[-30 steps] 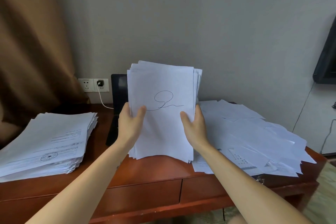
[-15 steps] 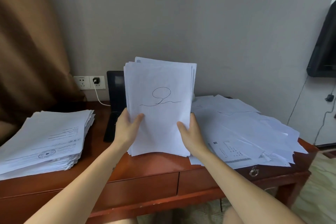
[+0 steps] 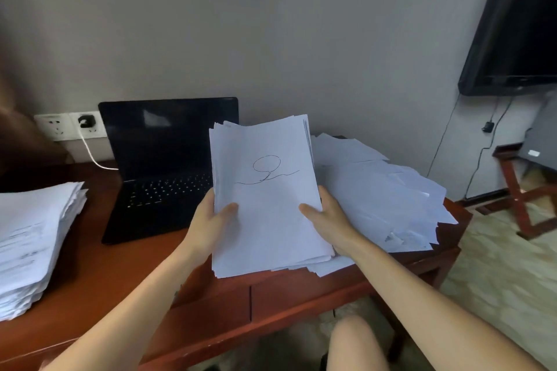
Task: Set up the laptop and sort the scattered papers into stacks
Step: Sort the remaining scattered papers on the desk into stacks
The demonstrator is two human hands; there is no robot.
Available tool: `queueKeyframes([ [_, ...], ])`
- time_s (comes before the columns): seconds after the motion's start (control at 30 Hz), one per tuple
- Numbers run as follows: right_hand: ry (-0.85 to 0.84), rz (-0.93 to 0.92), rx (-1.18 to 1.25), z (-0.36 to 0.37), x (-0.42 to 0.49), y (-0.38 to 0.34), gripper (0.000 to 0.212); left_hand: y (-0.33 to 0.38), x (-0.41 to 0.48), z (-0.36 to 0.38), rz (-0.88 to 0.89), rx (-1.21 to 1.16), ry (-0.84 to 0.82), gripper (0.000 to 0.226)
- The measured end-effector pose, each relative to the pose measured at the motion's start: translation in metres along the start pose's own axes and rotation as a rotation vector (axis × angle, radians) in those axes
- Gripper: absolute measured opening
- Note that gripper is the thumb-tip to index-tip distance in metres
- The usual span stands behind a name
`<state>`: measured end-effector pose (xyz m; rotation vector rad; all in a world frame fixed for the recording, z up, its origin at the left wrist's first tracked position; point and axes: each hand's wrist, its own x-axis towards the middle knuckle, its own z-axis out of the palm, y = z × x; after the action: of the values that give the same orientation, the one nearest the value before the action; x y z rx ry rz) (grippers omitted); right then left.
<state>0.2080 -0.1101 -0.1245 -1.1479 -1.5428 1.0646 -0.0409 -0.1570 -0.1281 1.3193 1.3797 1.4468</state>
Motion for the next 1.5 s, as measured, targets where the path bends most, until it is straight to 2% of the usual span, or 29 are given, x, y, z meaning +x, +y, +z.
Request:
queueKeyframes([
  [0.23, -0.051, 0.098, 0.066, -0.045, 0.052, 0.007, 0.027, -0.003, 0.056, 0.04, 0.025, 0.087, 0.097, 0.039],
  [0.37, -0.04, 0.146, 0.016, -0.067, 0.1, 0.013, 0.031, -0.007, 0.093, 0.045, 0.018, 0.119, 0.132, 0.034],
  [0.47, -0.01, 0.155, 0.014, -0.081, 0.144, 0.024, 0.027, -0.014, 0.118, 0.049, 0.014, 0.156, 0.137, 0.036],
  [0.53, 0.049, 0.099, -0.123, -0.092, 0.175, 0.034, 0.024, -0.022, 0.129, 0.052, 0.008, 0.189, 0.115, 0.039],
  [0.6, 0.112, 0.018, -0.366, -0.102, 0.204, 0.046, 0.026, -0.029, 0.136, 0.052, -0.017, 0.2, 0.107, 0.037],
  [0.67, 0.114, -0.053, -0.665, -0.109, 0.23, 0.059, 0.041, -0.034, 0.14, 0.051, -0.049, 0.194, 0.117, 0.032],
  [0.73, 0.023, -0.007, -0.89, -0.113, 0.246, 0.07, 0.064, -0.037, 0.141, 0.049, -0.08, 0.188, 0.125, 0.029],
  [0.8, -0.032, 0.113, -0.946, -0.114, 0.254, 0.077, 0.074, -0.037, 0.139, 0.048, -0.085, 0.194, 0.13, 0.025],
  [0.87, 0.021, 0.102, -0.969, -0.117, 0.258, 0.086, 0.065, -0.038, 0.134, 0.048, -0.103, 0.201, 0.139, 0.022],
  [1.0, 0.091, -0.099, -1.266, -0.114, 0.26, 0.096, 0.029, -0.034, 0.123, 0.048, -0.141, 0.188, 0.138, 0.023],
  [1.07, 0.178, -0.175, -1.352, -0.108, 0.258, 0.105, 0.014, -0.033, 0.122, 0.048, -0.147, 0.193, 0.132, 0.022],
  [1.13, 0.309, -0.225, -1.361, -0.106, 0.253, 0.11, 0.024, -0.033, 0.122, 0.048, -0.158, 0.199, 0.127, 0.022],
  [1.27, 0.456, -0.318, -1.135, -0.109, 0.247, 0.114, 0.009, -0.031, 0.122, 0.047, -0.179, 0.186, 0.125, 0.022],
  [1.4, 0.238, -0.14, -1.113, -0.11, 0.249, 0.117, 0.057, -0.029, 0.121, 0.045, -0.186, 0.182, 0.12, 0.022],
  [1.5, 0.194, -0.028, -1.055, -0.116, 0.255, 0.118, 0.054, -0.029, 0.121, 0.045, -0.198, 0.164, 0.116, 0.022],
])
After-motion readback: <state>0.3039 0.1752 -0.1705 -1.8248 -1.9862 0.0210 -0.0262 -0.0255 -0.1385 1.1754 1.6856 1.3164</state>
